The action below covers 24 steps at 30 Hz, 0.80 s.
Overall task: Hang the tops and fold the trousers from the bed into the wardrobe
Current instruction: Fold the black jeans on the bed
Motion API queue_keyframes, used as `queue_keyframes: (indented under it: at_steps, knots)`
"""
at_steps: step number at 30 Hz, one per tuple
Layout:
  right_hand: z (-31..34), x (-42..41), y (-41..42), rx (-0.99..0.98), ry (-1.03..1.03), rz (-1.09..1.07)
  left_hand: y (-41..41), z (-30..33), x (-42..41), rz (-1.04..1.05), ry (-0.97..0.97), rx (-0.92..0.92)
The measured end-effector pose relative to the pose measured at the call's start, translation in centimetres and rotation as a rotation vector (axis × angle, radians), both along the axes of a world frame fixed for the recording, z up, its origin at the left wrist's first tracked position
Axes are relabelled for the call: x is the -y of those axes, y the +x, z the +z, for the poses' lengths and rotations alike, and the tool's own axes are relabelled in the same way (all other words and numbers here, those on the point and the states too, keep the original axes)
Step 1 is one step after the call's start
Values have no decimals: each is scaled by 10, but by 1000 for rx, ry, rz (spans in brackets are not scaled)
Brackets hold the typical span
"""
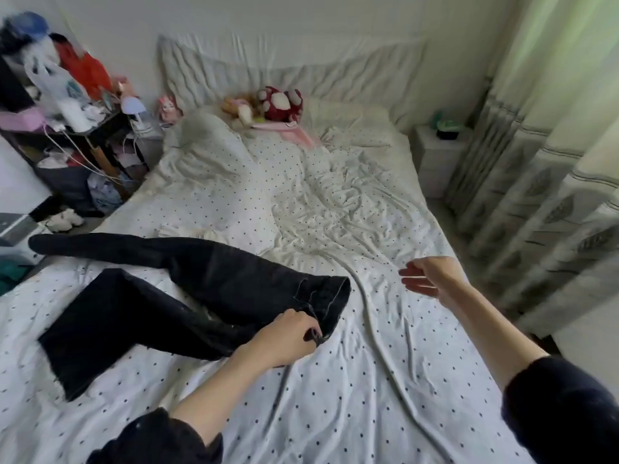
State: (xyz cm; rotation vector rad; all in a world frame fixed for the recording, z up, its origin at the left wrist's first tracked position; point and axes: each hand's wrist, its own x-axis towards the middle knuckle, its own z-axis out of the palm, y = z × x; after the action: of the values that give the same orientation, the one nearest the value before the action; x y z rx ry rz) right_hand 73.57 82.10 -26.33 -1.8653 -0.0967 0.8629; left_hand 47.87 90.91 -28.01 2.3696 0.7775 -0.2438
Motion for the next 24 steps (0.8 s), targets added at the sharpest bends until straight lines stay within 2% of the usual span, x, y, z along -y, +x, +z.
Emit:
queue_keyframes:
  at_steps: [3,7,15,20,22,24]
  knots:
    - [-44,35,6,-79,-76,124,27,-33,35,-23,-9,-135]
    - [-105,56,3,-194,-139,219,37,-58,49,43,-45,-196]
    - [-166,14,-22,-365,-173,333,26,-90,48,261,-185,-238]
    - [-201,-27,-40,-529,-229,436,11,-103,44,320,-285,-212]
    - [-212,-46,-51,-557,-172,389,6,-109,46,368,-328,-185]
    - [-220,-61,-58,-530,-90,237,4,-113,49,411,-373,-168]
